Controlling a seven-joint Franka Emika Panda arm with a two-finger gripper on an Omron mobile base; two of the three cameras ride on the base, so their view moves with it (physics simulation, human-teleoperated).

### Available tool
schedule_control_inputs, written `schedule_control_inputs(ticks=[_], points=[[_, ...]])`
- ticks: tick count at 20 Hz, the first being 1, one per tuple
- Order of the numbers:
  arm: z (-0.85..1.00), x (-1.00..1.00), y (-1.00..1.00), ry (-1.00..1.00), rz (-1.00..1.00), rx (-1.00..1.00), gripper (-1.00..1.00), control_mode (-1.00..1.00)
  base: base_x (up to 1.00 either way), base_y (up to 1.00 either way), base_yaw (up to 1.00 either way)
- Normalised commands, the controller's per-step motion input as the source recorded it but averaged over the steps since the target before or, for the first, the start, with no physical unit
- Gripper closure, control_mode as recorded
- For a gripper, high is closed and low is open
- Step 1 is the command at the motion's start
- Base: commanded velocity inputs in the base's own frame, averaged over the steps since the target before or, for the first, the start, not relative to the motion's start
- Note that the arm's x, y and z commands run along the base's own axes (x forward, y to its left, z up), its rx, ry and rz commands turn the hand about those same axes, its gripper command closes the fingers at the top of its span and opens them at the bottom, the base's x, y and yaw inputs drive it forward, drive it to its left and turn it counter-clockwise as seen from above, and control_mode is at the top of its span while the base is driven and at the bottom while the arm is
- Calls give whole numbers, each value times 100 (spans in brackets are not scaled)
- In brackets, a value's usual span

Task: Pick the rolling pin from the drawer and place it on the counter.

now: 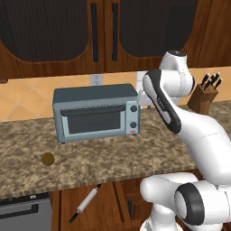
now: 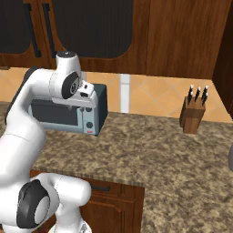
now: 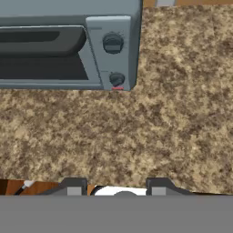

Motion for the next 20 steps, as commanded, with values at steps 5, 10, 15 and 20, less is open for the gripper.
schedule_control_inputs(ticks=[5, 10, 15, 20], points=[[-1, -49, 3, -4, 11, -3, -100, -100, 0, 0, 0], [-15, -98, 28, -8, 29, -18, -100, -100, 0, 0, 0], [-19, -96, 72, -1, 27, -21, -100, -100, 0, 0, 0], [-15, -81, 97, 0, 23, -20, -100, -100, 0, 0, 0]])
